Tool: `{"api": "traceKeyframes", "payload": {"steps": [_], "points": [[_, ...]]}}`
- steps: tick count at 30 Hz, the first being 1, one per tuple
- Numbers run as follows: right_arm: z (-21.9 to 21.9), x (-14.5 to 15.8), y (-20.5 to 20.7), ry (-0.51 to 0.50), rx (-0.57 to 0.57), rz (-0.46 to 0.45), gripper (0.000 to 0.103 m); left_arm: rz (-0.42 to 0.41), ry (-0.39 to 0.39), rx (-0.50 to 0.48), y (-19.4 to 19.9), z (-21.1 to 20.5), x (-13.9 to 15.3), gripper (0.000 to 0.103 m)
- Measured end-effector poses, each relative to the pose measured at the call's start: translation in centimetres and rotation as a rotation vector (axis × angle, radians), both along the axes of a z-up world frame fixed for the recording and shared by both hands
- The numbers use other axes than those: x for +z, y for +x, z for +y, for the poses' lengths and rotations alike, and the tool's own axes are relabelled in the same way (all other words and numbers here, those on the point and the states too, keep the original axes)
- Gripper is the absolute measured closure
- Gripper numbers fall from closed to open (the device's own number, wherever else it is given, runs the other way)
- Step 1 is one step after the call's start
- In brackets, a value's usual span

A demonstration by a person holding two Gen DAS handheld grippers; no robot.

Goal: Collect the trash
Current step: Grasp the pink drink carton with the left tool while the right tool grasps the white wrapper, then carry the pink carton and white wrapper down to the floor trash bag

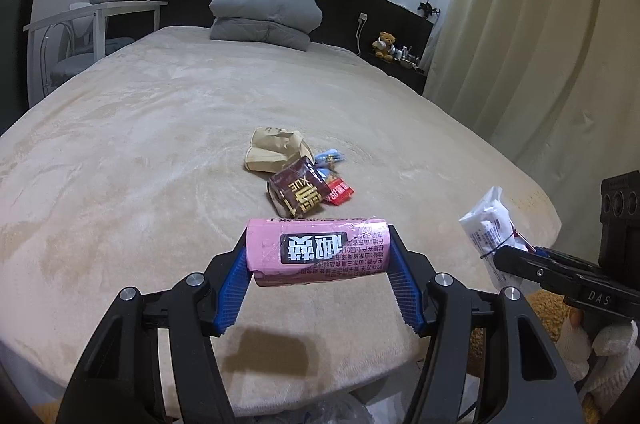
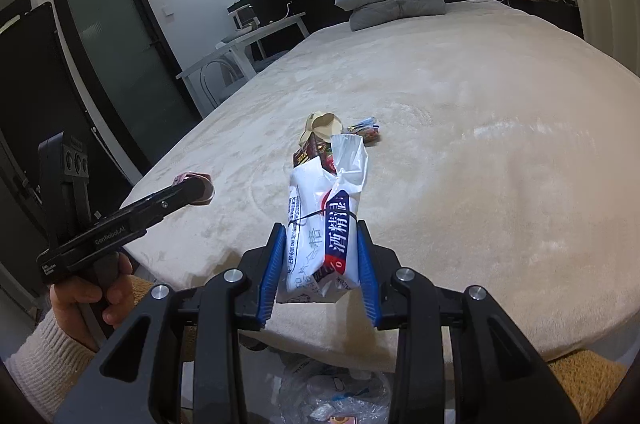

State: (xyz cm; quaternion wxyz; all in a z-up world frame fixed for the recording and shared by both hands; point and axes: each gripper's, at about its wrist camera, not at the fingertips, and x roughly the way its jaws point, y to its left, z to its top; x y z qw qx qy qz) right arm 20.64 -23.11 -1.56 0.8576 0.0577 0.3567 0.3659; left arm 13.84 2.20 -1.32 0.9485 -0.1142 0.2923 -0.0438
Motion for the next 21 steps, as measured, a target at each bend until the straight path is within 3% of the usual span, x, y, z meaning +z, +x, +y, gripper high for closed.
{"api": "traceKeyframes", "payload": {"steps": [10,21], "points": [[-1.9,-0.7,-5.5,0.053,0.009,0.029,0.067,-0.048,-0.032,0.029,-6.5,-2.2,-0.6,0.042],[-4.2,-1.9,-9.8,0.134,-0.003,0.131,0.067,0.014,-0.100,0.037,-12.0,-4.3,-2.7,0.042]]}}
